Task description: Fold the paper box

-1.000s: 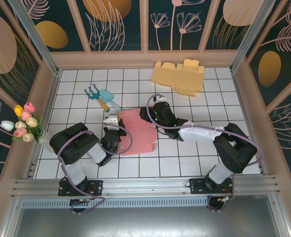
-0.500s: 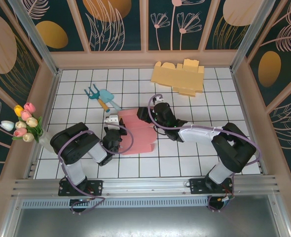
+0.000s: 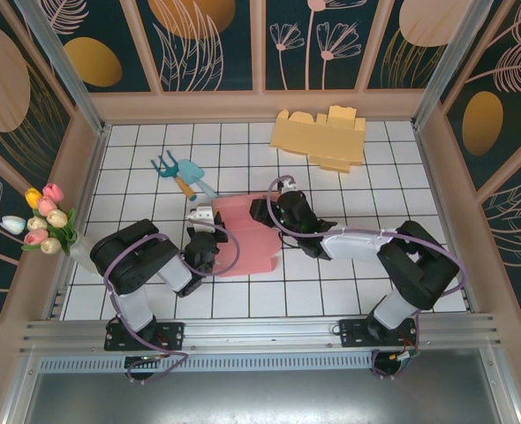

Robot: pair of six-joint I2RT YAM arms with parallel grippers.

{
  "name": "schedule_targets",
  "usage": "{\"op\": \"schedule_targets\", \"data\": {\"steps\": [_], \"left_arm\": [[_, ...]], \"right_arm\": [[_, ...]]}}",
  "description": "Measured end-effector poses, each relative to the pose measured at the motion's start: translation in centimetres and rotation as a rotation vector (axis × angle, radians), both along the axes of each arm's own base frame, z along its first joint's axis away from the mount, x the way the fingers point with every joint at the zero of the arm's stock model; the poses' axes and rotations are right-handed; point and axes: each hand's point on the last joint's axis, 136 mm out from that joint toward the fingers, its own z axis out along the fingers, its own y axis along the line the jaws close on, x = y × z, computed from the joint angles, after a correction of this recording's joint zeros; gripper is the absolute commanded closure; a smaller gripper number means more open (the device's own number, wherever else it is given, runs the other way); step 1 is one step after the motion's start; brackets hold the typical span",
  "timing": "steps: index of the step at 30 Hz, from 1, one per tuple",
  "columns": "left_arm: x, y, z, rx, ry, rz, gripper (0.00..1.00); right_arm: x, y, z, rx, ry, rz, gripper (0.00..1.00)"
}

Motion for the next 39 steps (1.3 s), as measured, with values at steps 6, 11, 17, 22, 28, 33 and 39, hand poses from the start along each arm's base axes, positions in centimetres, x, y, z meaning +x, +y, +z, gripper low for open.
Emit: {"op": "schedule_targets", "data": {"steps": [6,11,17,22,28,33,39], "left_arm": [[0.0,-0.1,0.0,0.001,0.0,0.0,1.0],[0.1,-0.1,0.0,0.003,-0.001,-0.001,1.0],[0.1,-0.1,0.0,0.005,-0.001,-0.001,1.0],[0.1,-0.2,0.0,0.008,-0.001,-0.002,1.0],[0.1,-0.2,0.0,0.008,0.0,-0.002,1.0],[0.1,-0.2,0.0,0.009,0.0,-0.003,1.0],[0.1,-0.2,0.0,0.008,0.0,-0.002,1.0]], "right_arm": [[-0.2,-2.1,-2.2,-0.095,-0.005,-0.03,0.41],[0.2,-4.1,-3.6,-0.136,0.0,-0.053,0.41],[0.8,-5.1,-5.5,-0.169,0.027,-0.068,0.41],[0.6,-4.8,-6.4,-0.173,0.044,-0.05,0.41],[0.2,-4.2,-7.2,-0.162,0.066,-0.011,0.41],[-0.2,-2.9,-6.5,-0.123,0.052,0.042,0.41],[-1.5,0.2,-5.2,-0.093,0.021,0.141,0.41]]}}
